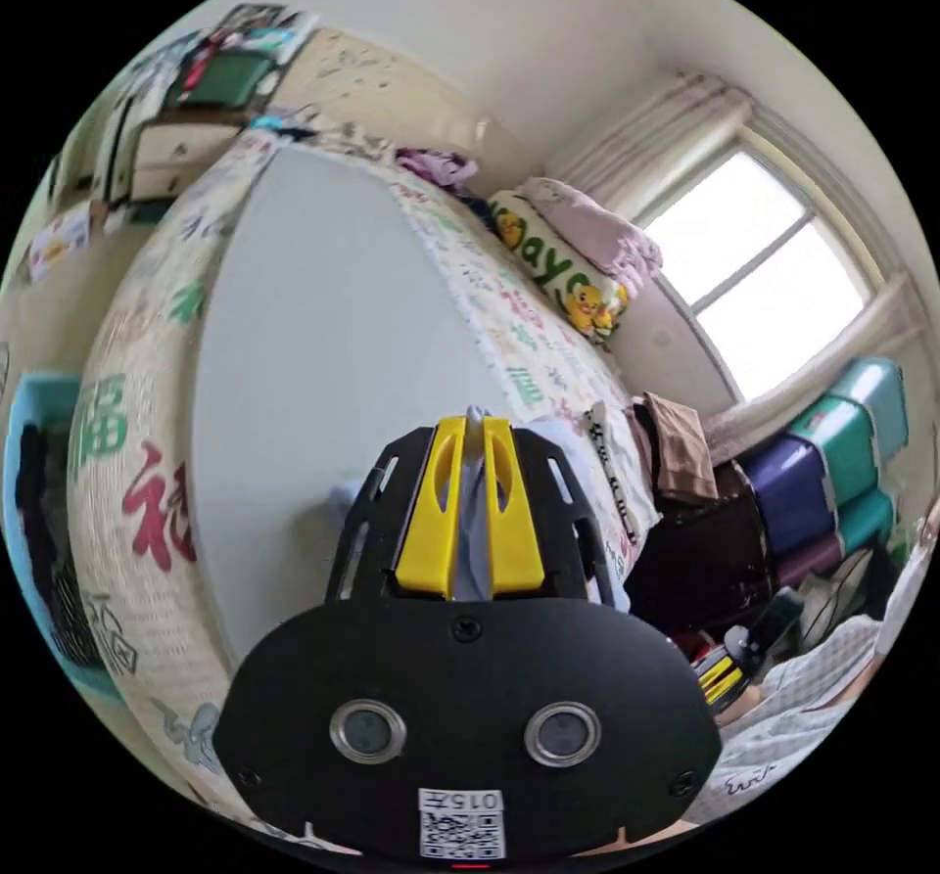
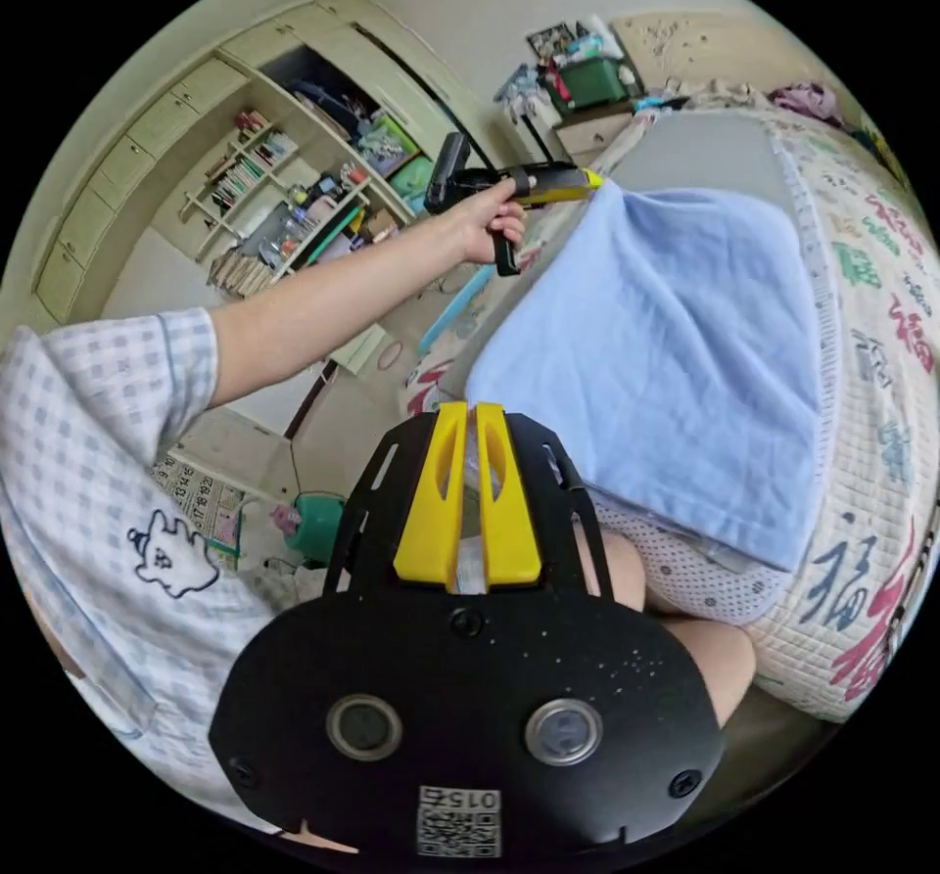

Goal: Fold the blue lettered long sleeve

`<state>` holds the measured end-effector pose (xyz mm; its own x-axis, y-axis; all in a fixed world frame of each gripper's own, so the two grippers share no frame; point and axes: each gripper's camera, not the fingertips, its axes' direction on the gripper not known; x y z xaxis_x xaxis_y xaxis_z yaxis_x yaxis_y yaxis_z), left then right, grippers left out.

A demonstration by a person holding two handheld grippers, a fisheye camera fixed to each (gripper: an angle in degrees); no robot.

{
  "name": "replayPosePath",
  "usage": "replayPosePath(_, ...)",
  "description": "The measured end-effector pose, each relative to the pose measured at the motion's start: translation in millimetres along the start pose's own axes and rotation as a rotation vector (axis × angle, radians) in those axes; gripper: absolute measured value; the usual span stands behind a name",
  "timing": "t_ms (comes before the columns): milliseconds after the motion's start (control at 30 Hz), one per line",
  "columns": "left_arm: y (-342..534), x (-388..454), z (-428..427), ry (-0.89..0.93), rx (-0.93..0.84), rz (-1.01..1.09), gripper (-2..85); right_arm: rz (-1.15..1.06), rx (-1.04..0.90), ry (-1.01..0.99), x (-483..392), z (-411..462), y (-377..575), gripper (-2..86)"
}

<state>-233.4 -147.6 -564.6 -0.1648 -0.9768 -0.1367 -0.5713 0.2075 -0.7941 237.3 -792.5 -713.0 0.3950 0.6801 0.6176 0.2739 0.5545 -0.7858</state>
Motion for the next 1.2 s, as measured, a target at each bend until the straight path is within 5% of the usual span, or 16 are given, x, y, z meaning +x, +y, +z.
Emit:
replayPosePath(133,42.2,-63.3,-25.9,0.078,0.160,-0.152,8.5,0.018,-0.149,0.004,-4.0,50.0,-44.7,0.4)
replayPosePath(333,49.1,-66.6,20.5,0.177,-0.046,-0.104,12.1,0.013,-0.215,0.036,-11.0,65.1,-96.4,0.5)
replayPosePath(600,62.1,-41.7,40.5,0.036,-0.033,-0.069,0.7,0.020,-0.252,0.045,-18.6,66.4,-146.5,0.5)
replayPosePath(767,80.4,-22.2,0.0,-0.045,0.032,0.032,-0.1,-0.019,-0.326,0.030,-24.0,89.2,-179.0,0.5)
replayPosePath(1200,121.6,5.7,31.9,-0.463,-0.125,0.156,-0.2,-0.111,-0.683,0.154,-17.0,206.5,-236.5,0.7)
